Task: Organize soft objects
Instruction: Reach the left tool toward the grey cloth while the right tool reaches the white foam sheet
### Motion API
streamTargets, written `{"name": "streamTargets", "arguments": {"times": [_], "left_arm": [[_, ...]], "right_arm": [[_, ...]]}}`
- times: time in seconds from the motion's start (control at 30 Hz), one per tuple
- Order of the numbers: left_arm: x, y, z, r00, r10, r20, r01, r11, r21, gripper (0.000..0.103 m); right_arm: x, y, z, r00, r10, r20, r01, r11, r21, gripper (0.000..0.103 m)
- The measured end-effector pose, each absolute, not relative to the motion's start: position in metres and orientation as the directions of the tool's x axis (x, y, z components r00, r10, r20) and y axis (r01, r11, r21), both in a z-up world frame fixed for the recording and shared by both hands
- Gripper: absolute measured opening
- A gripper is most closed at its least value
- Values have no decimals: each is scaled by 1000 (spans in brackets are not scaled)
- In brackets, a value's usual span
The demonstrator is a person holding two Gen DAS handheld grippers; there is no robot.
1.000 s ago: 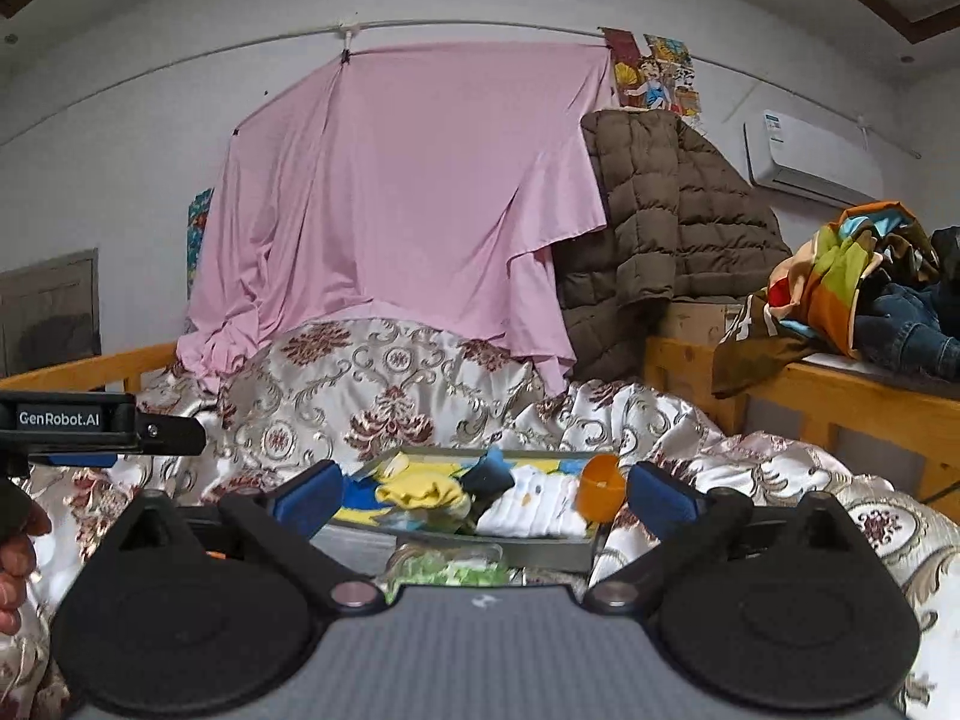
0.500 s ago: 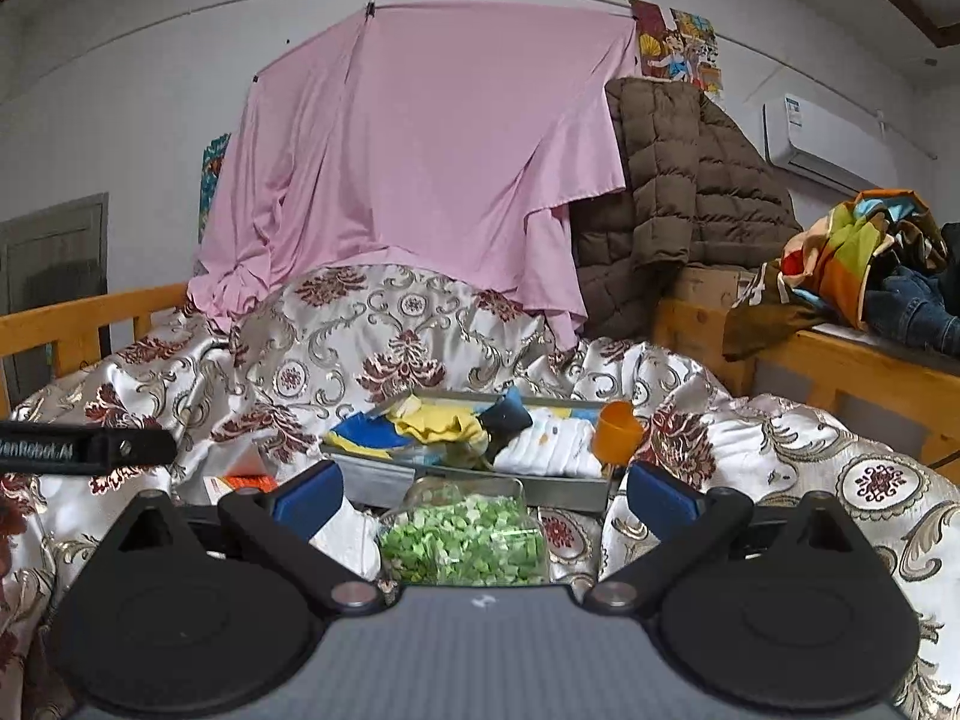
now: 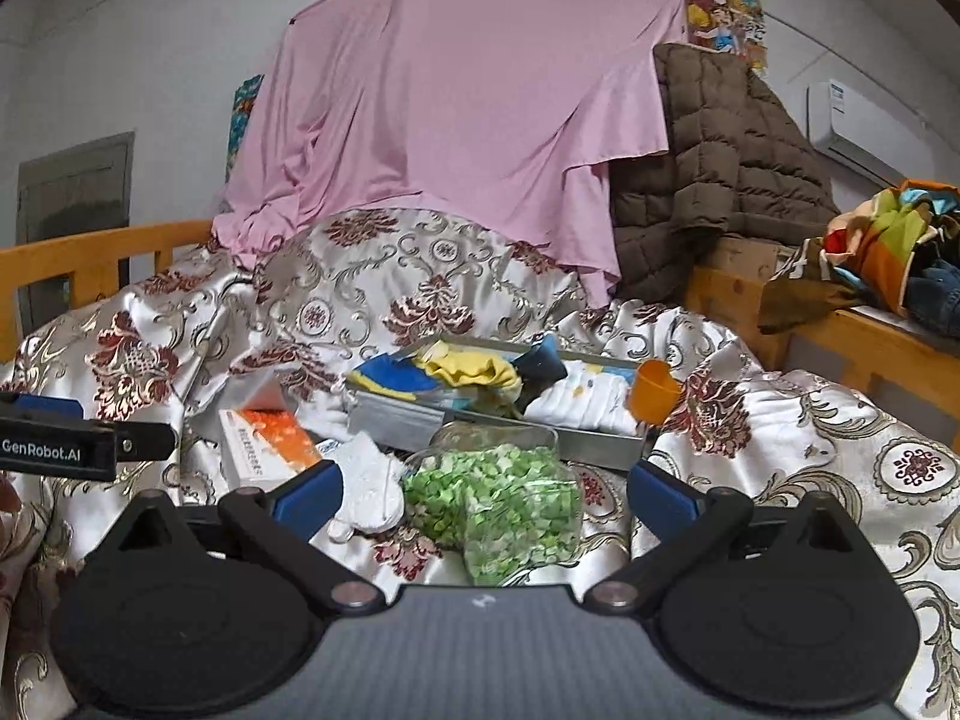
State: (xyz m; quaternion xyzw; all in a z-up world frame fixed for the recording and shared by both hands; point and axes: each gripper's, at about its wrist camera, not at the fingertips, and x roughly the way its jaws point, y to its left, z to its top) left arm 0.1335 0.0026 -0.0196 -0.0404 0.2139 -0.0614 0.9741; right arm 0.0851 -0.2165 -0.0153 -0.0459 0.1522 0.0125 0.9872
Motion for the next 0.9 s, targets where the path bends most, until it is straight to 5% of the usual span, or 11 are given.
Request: {"name": "streamTargets", "arguments": {"times": [0.9], "left_arm": [[148,16,-39,889,-85,-450,42,994,-105,102]], "right_arm": [[108,-197,-35,927,58,-371,-116,984,-135,103]]}}
